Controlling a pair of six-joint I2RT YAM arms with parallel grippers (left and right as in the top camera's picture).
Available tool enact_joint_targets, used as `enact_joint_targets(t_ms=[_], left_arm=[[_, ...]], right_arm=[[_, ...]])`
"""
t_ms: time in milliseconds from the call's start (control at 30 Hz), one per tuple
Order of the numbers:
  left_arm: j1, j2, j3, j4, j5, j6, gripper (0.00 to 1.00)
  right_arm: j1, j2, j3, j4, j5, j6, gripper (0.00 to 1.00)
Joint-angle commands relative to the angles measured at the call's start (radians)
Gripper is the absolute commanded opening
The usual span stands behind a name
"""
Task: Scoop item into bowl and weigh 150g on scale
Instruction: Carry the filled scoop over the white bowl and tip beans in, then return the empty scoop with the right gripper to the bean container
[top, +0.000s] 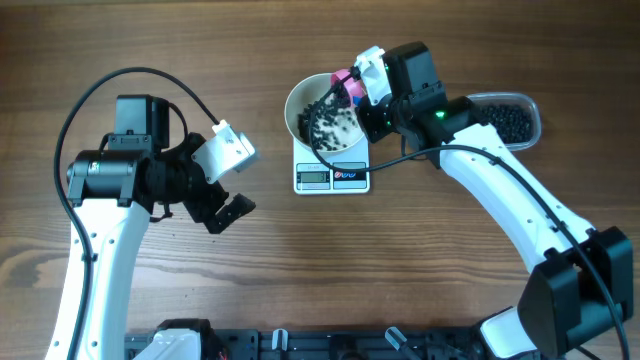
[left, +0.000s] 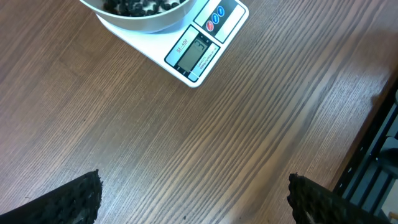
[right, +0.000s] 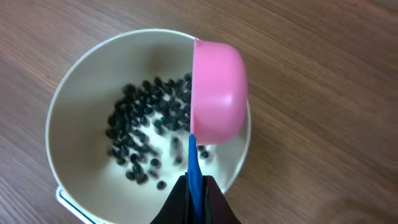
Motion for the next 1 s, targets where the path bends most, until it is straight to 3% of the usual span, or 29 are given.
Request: enact_joint_targets(t_ms=[0, 567, 700, 767, 833, 867, 967], left_arm=[[0.006, -0.001, -0.006, 0.001, 0.02, 0.019, 1.0], [0.006, -0.002, -0.006, 0.001, 0.02, 0.019, 1.0], [0.006, -0.002, -0.006, 0.001, 0.02, 0.019, 1.0], [0.006, -0.001, -0.006, 0.001, 0.02, 0.019, 1.0], [0.006, -0.001, -0.006, 0.001, 0.02, 0.019, 1.0], [0.006, -0.001, -0.006, 0.001, 0.02, 0.019, 1.0], [0.006, -0.001, -0.006, 0.001, 0.02, 0.019, 1.0]], right_arm=[[0.008, -0.087, 0.005, -0.005, 0.064, -0.036, 0.05], [0.131, -0.085, 0.021, -0.13, 0.234, -0.136, 0.04], [0.157, -0.091, 0.026, -0.101, 0.435, -0.175, 0.04], [0.157, -0.098, 0.027, -0.093, 0.415, -0.193, 0.04], [0.157, -0.097, 0.027, -0.124, 0.229, -0.179, 0.04], [0.157, -0.098, 0.028, -0.124, 0.145, -0.091, 0.04], [0.137, -0.1, 0.071, -0.154, 0.17, -0.06, 0.04]])
